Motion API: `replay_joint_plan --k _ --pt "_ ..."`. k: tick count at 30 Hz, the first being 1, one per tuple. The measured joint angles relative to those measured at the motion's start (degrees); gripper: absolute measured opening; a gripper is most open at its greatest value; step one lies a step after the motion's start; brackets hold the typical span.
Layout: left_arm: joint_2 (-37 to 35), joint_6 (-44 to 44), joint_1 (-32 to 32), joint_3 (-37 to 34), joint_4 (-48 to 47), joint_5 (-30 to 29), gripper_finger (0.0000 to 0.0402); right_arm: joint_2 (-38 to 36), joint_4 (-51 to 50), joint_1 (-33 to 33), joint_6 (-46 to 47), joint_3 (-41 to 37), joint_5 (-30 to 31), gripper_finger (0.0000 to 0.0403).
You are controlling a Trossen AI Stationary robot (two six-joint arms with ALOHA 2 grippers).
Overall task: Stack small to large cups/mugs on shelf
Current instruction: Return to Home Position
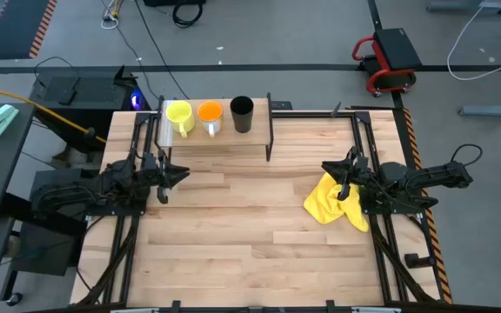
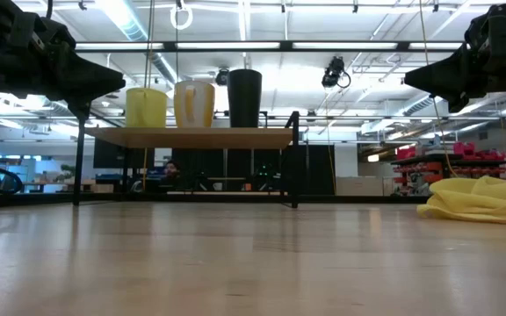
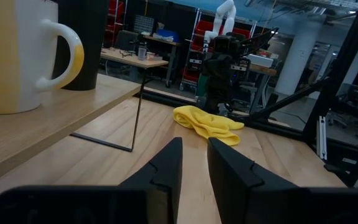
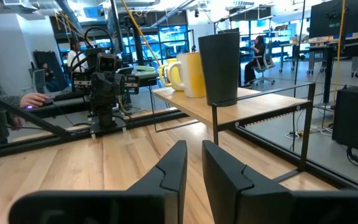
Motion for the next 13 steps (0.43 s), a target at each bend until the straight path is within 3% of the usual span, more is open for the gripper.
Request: replay_joint_plan --k 13 --pt "0.0 0.0 0.0 0.0 0.0 0.0 0.0078 0.0 0.0 0.0 0.0 0.0 0.0 0.0058"
